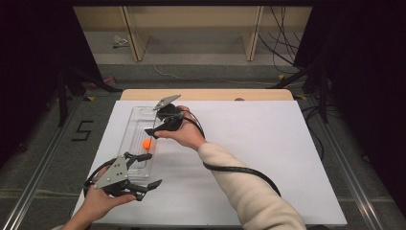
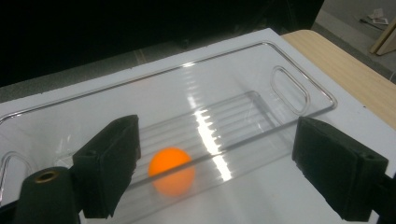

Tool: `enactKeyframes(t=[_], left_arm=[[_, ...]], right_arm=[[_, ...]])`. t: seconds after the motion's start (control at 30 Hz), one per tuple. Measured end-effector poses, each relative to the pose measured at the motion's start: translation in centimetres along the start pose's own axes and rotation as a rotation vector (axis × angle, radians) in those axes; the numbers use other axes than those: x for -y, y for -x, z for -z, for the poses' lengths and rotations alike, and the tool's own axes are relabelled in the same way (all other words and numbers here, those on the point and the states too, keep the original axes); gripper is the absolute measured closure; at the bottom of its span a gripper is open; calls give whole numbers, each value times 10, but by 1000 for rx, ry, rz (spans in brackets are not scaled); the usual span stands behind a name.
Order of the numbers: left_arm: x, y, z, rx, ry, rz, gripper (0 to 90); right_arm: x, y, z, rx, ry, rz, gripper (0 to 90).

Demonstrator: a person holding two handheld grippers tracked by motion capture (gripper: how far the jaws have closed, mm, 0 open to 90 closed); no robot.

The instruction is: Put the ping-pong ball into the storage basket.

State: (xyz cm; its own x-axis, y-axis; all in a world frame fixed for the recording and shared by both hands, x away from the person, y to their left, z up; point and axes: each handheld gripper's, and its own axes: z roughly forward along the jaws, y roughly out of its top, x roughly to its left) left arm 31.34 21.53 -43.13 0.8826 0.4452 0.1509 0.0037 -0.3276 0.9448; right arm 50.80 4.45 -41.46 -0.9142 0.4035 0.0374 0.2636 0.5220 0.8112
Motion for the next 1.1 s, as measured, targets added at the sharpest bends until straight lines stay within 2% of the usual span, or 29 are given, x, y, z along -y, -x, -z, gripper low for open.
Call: enactKeyframes(t=[0.5, 1.1], left_arm=[[0, 0, 0, -3, -1, 2, 164], [0, 0, 0, -8, -2, 4, 163]], right_arm=[[26, 13, 41, 35, 10, -31, 163], [79, 30, 102, 103, 10, -95, 163]])
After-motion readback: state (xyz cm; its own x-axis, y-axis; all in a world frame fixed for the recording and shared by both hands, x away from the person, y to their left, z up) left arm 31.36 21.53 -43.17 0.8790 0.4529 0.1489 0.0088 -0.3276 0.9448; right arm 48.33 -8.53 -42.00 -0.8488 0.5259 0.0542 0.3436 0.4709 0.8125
